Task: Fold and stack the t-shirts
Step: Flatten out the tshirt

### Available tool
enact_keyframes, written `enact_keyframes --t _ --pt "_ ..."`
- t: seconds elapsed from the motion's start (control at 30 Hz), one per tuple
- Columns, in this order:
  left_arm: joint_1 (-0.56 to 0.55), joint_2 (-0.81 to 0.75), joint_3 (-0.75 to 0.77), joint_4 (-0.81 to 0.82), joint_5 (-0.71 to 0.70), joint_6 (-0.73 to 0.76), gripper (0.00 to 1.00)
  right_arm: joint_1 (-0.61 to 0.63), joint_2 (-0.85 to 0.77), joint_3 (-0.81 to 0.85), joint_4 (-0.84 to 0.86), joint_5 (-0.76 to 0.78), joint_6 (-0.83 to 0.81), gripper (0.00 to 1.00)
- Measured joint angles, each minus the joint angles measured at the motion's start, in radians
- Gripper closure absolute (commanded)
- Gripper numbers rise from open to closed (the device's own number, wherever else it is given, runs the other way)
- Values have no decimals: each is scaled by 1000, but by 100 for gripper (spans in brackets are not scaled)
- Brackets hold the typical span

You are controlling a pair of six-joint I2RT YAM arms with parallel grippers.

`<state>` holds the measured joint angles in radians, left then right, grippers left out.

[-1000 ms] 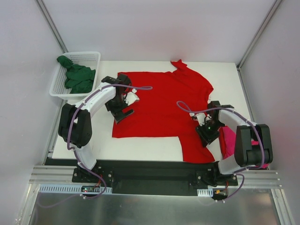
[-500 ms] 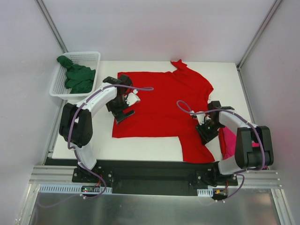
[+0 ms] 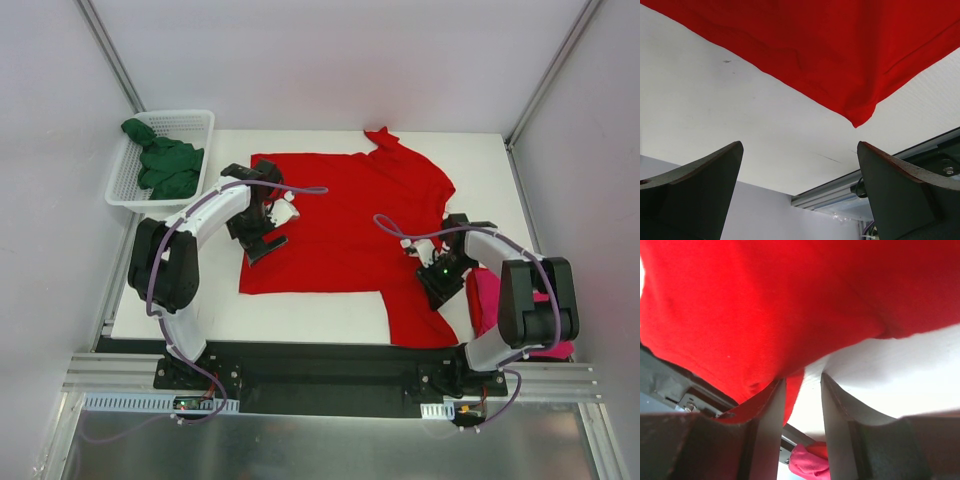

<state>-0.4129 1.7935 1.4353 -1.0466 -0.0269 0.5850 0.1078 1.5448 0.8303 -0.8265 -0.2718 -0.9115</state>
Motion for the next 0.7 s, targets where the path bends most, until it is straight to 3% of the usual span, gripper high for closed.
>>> enact_keyframes --t 0.3,0.37,0.4,0.47,0.5,0.7 --pt "0 6 0 0 0 0 1 18 18 6 -35 -36 -37 64" --pt "0 7 0 -1 0 0 1 29 20 6 -43 -39 -44 70" --pt "0 8 0 -1 0 0 1 35 21 6 -46 -39 -47 82" --pt "0 8 0 -2 0 0 1 53 22 -1 -40 -36 -49 88" --pt "-1 8 0 -3 0 0 1 60 22 -8 -38 -41 -46 97" --pt "-1 10 0 -8 0 0 1 76 24 -14 -32 -27 -39 99"
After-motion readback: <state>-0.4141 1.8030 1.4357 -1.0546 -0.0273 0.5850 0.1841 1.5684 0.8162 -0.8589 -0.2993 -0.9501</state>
